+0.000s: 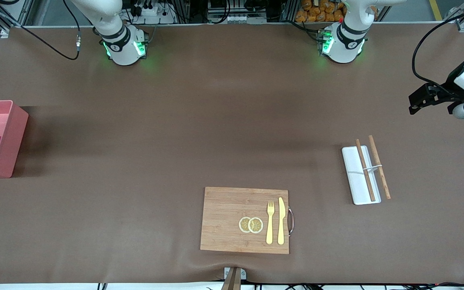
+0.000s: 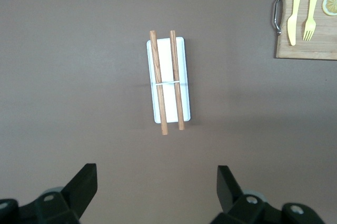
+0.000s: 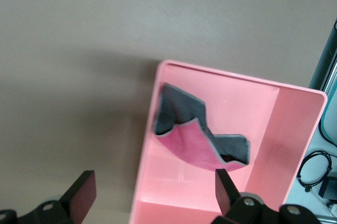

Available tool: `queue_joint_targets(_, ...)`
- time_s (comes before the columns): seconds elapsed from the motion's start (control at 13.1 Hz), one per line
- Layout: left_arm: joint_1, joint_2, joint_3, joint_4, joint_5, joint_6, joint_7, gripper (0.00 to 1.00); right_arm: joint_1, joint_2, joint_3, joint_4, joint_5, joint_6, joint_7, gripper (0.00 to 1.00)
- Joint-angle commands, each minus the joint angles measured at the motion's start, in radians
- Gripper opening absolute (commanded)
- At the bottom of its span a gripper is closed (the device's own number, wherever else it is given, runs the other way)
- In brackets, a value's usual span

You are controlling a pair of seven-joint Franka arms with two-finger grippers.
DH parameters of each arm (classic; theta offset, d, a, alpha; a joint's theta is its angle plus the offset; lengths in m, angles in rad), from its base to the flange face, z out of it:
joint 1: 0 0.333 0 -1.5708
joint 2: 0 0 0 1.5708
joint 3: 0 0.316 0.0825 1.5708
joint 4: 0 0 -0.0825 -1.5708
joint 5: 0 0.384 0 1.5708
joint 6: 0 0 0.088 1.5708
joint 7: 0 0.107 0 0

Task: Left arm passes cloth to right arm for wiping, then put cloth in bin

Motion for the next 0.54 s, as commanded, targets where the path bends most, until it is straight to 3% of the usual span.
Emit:
queue_joint_targets(0.0, -0.005, -0.015, 0.002, 0.019, -0.036, -0.047, 0.005, 1.0, 0.09, -0.085, -0.002, -0.034, 0.009, -0.089, 0.147, 1.0)
queue_joint_targets(0.46, -0.005, -0.006, 0.002, 0.028, -0.026, -0.075, -0.003, 1.0, 0.336, -0.15, 0.001, -0.043, 0.013, -0.229, 0.525, 1.0)
